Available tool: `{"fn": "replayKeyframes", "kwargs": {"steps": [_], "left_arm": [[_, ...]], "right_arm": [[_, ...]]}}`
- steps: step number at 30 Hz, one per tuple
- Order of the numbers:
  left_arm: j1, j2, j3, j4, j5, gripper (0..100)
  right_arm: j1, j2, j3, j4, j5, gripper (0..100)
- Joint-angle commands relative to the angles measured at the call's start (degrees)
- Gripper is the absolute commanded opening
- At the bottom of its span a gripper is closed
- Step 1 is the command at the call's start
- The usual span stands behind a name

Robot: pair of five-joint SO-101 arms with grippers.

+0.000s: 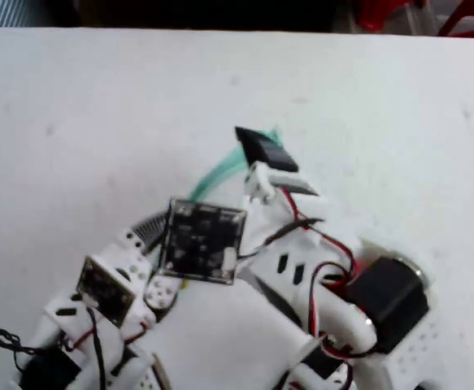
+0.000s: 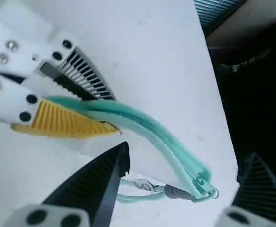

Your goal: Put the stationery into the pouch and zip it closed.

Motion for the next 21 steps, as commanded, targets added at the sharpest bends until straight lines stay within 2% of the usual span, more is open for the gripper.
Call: {"fn": "replayKeyframes", "kwargs": {"steps": [1,6,10,12,14,15,17,19,21], "left_arm": [[2.86,0.40,0.09,2.29,-2.55,2],[4.62,0.40,-0.09,3.34,-4.75,2],[4.18,0.40,-0.09,3.16,-4.92,2],[4.09,0.40,-0.09,3.08,-4.92,2],[4.09,0.40,-0.09,3.08,-4.92,2],[4.09,0.40,-0.09,3.08,-5.01,2],[3.91,0.40,-0.09,3.08,-5.01,3],[2.24,0.40,-0.18,3.08,-4.57,8],[-1.19,0.40,-0.18,3.08,-3.25,14]], "right_arm": [[0.92,1.45,3.96,1.71,8.26,33.9],[1.89,6.11,9.14,1.80,13.71,33.9],[5.93,9.54,9.58,1.80,17.49,31.6],[8.13,10.77,9.58,1.71,18.64,22.9],[9.19,11.47,9.58,1.71,19.60,8.0],[9.36,11.74,9.58,1.45,19.25,0.1],[9.63,11.74,9.58,0.22,17.58,5.6],[10.33,11.82,9.49,-2.07,14.86,1.2],[10.95,11.82,9.49,-5.67,10.29,2.2]]}}
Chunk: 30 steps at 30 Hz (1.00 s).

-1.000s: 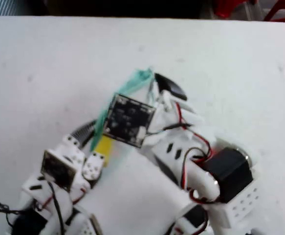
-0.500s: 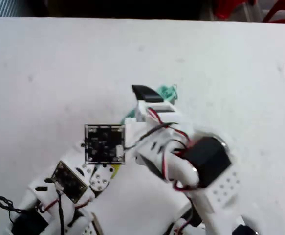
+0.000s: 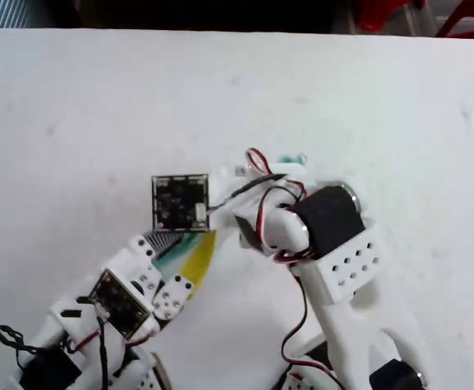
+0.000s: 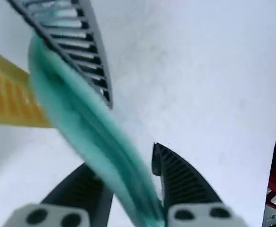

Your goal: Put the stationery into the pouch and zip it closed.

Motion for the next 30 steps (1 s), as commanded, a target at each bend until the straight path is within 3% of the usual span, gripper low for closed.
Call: {"fn": "replayKeyframes", "kwargs": {"steps": [1,5,9,18,30], "left_arm": [[-7.34,0.40,0.44,0.97,3.43,17],[-16.84,0.40,-0.88,1.05,9.05,21],[-26.15,0.40,-4.22,0.97,9.49,21],[-29.58,0.40,-4.84,0.97,11.87,21],[-38.55,0.48,-5.63,-5.54,15.30,21]], "right_arm": [[2.24,1.01,-0.09,-7.16,-9.32,1.8],[3.47,1.63,1.67,-13.49,-19.25,1.9],[3.30,5.85,5.10,-14.29,-20.84,1.9],[6.55,9.80,6.24,-14.90,-22.07,1.9],[6.64,9.89,6.59,-14.73,-32.09,1.9]]}}
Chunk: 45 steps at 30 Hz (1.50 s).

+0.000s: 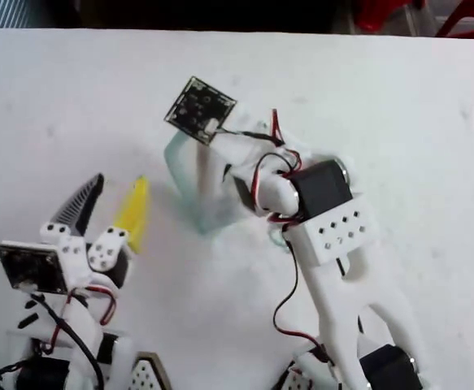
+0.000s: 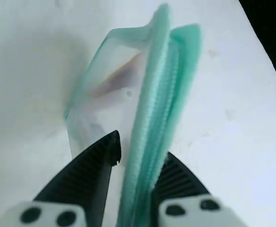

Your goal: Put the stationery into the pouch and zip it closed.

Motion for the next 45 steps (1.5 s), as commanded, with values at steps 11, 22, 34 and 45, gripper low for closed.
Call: {"fn": "replayKeyframes", "kwargs": {"steps": [11,22,34,45], "left_arm": [[-20.35,0.22,5.19,-0.26,14.95,21],[-21.58,0.22,15.82,-8.18,20.40,21],[-0.57,0.31,20.66,-10.02,1.76,21],[4.00,0.40,20.66,-8.53,0.18,21]], "right_arm": [[4.18,2.77,1.41,0.92,-18.37,1.9],[16.31,20.26,1.32,-0.22,-13.54,1.9],[15.52,40.84,1.32,-10.68,-5.36,1.9],[7.78,42.07,3.78,-14.46,-13.89,1.9]]}}
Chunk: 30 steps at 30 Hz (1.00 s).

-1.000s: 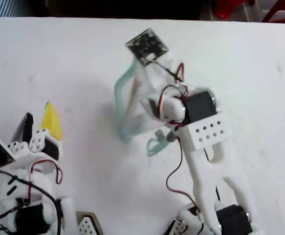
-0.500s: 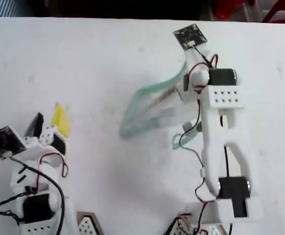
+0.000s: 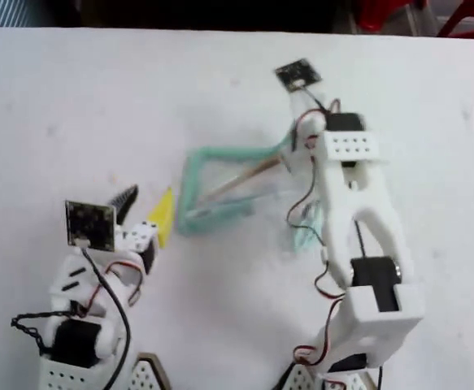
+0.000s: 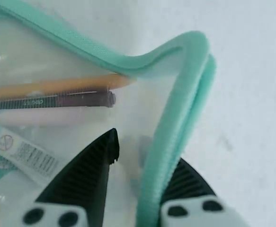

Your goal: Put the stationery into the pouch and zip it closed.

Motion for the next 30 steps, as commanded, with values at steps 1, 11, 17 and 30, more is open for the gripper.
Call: {"fn": "replayKeyframes", "kwargs": {"steps": [1,11,17,30], "left_arm": [[0.66,-0.13,-0.44,0.09,-0.62,21],[0.66,-0.13,-0.44,0.18,-0.62,21],[0.48,-0.13,-0.35,0.18,-0.62,21],[0.66,-0.13,0.26,0.00,-0.70,21]], "right_arm": [[-9.10,4.18,4.84,-0.92,-2.64,1.9],[0.40,2.33,6.68,-1.27,-3.60,2.0],[6.55,2.24,6.24,-1.36,0.18,2.0],[10.42,2.86,2.11,-1.01,20.75,2.6]]}}
